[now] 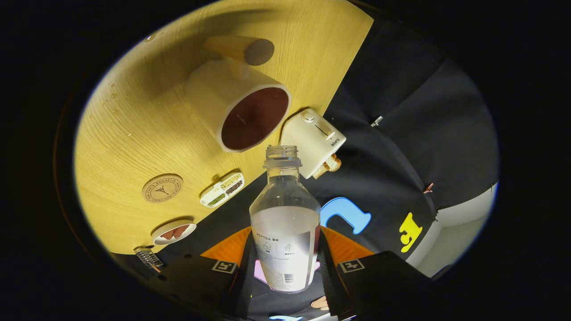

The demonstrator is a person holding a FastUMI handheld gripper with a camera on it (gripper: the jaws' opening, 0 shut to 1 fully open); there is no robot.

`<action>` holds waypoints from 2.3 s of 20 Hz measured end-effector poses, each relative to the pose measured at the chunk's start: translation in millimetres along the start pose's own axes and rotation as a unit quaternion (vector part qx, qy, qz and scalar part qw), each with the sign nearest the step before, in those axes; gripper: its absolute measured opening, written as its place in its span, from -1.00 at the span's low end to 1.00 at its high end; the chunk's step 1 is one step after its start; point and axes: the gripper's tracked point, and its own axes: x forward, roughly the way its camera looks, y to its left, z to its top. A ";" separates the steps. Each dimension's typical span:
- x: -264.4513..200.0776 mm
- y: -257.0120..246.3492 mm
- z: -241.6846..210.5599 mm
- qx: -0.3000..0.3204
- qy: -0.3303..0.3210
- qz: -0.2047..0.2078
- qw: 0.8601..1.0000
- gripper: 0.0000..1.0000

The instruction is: Take the bottle from table, then pour the juice into the cup, finally place the bottle on the coaster

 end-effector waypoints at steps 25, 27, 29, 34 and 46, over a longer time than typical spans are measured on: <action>-44.0 36.1 8.2 0.797 0.036 -0.036 0.602 0.36; -49.2 27.9 -8.6 0.842 0.025 -0.060 0.536 0.37; -48.4 26.5 -29.3 0.869 0.021 -0.077 0.488 0.36; -30.2 48.0 -90.9 0.894 0.040 -0.120 0.429 0.36; 50.6 134.0 -101.1 0.911 0.055 -0.123 0.391 0.40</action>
